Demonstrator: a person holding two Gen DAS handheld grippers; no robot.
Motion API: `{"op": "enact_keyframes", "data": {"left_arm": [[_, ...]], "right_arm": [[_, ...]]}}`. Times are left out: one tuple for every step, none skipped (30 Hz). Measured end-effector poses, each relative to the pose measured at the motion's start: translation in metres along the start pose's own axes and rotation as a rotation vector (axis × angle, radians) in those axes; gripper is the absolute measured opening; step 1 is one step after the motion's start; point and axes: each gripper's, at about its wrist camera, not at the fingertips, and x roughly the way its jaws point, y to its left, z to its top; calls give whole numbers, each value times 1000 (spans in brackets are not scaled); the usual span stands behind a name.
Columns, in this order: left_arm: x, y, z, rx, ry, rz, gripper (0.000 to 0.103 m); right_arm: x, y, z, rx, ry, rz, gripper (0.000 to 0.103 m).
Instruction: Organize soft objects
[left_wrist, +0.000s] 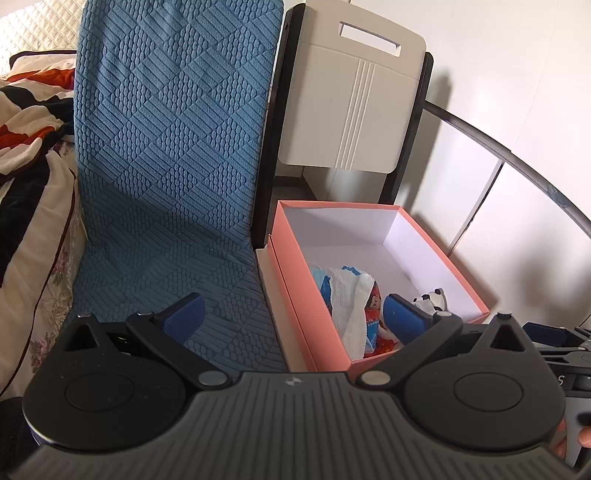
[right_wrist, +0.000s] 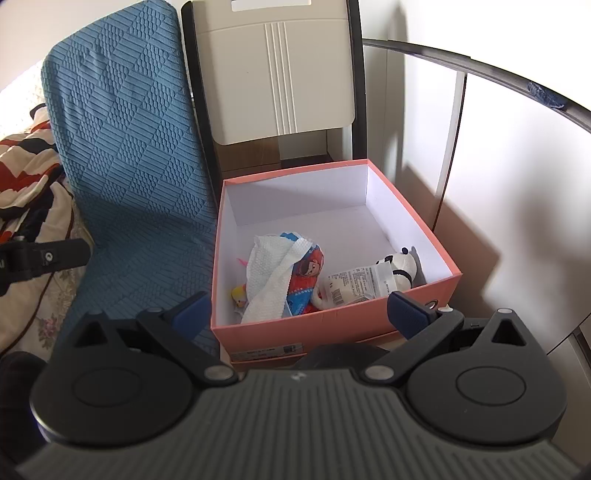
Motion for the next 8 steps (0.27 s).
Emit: {"op": "enact_keyframes", "data": {"left_arm": [[0,-1,0,1,0,0,103],[-1,-1,0,1,-1,0,103],[-1,-1,0,2,-1,1,103],[-1,-1,0,4,-1,2,103],[-1,-2,0,4,-1,2,103],[-1,-2,0,3,-1,2,103],[-1,-2,-1,4,-1,2,103],[-1,-2,-1,5,-1,0,103]], "right_arm": [[0,0,0,1,-1,-1,103],[0,0,-1,3,0,-2,103],[0,0,-1,4,1,0,103],[0,0,-1,4,1,1,103],[0,0,-2,3,2,1,103],[0,1,-2,1,2,0,103],[0,1,-2,0,2,0,103],[0,0,-2,1,2,0,103]]}}
